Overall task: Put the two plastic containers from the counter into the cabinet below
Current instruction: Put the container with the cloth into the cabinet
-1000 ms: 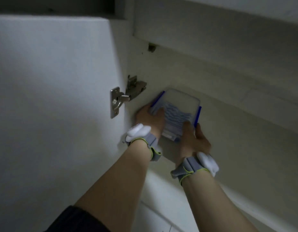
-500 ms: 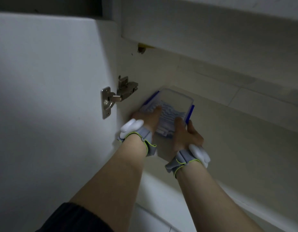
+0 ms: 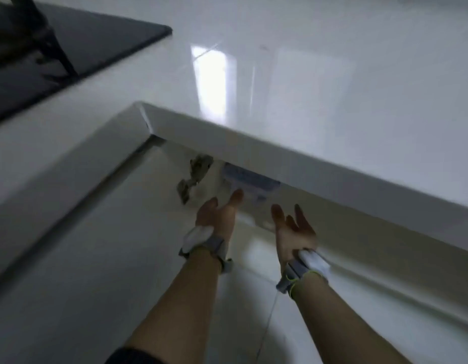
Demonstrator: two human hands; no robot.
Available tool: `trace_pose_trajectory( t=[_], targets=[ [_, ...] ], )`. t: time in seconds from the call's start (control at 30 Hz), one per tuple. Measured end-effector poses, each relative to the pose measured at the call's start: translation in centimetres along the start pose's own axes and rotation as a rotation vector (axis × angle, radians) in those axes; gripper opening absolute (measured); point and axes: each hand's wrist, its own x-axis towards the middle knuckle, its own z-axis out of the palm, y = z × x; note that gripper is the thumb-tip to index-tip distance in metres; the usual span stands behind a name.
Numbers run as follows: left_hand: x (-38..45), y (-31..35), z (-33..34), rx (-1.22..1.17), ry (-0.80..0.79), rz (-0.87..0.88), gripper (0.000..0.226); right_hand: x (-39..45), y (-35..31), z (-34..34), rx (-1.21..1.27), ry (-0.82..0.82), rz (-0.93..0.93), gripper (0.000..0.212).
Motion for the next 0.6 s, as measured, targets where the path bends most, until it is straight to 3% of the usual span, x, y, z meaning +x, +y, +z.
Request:
trace_pose_trajectory(
  t=[0.1, 0.13, 0.2, 0.3, 0.5, 0.6],
  targets=[
    [-5.9, 2.3, -3.5, 0.152, -0.083, -0.071, 0.098, -8.0, -1.5, -3.9, -0.045, -0.054, 0.116, 0.083],
    [-8.1, 3.7, -4.8, 0.195, -0.114, -0.095, 0.091, -10.3, -2.8, -5.1, -0.05, -0.054, 0.151, 0.082],
    [-12.4, 6.5, -7.2, 0.156, -0.12, -0.122, 0.056, -14.2, -5.8, -7.1, -0.042, -0.052, 0.194, 0.079],
    [-19.2, 10.9, -10.7, 0.017, -0.096, -0.166, 0.034, -19.8, -11.7, -10.2, -0.011, -0.043, 0.191, 0.078],
    [-28.8, 18.6, -15.6, -0.043, -0.211, -0.147, 0.058, -29.1, -21.1, -16.9, -0.013, -0.037, 0.114, 0.09],
    [-31.5, 24.0, -15.3, -0.044, -0.296, -0.05, 0.069, -30.7, -25.9, -21.2, 0.037, 0.008, 0.069, 0.084]
  ],
)
